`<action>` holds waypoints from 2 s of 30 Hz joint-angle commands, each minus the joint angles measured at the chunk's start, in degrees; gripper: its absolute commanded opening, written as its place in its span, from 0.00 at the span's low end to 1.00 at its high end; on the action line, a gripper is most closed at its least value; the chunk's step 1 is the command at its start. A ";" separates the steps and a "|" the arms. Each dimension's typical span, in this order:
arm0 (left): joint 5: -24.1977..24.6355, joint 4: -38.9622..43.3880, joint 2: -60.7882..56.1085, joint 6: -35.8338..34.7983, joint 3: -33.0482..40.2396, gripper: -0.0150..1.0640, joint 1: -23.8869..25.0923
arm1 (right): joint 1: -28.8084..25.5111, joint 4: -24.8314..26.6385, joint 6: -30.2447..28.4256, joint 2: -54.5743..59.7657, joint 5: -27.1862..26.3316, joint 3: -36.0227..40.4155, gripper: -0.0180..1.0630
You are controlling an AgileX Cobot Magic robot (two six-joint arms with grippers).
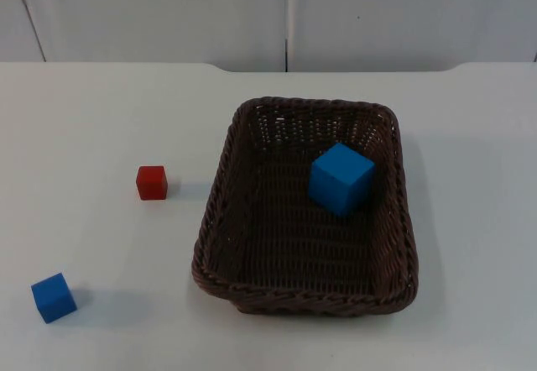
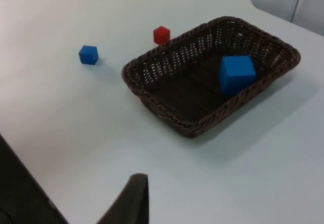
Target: Pick up the basket with the left hand and place the largest block into the basket with the right hand.
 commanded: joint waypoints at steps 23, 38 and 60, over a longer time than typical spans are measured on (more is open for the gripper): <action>0.22 0.15 -0.22 -0.36 0.28 0.99 0.01 | 0.38 -1.99 4.78 -0.23 -5.25 1.48 0.99; 0.22 0.15 -0.22 -0.36 0.28 0.99 0.01 | 0.38 -0.31 1.59 -0.23 -0.10 2.94 0.99; 0.21 -0.60 -0.22 0.62 0.28 0.99 0.01 | 0.38 -1.88 3.16 -0.23 -0.10 2.94 0.99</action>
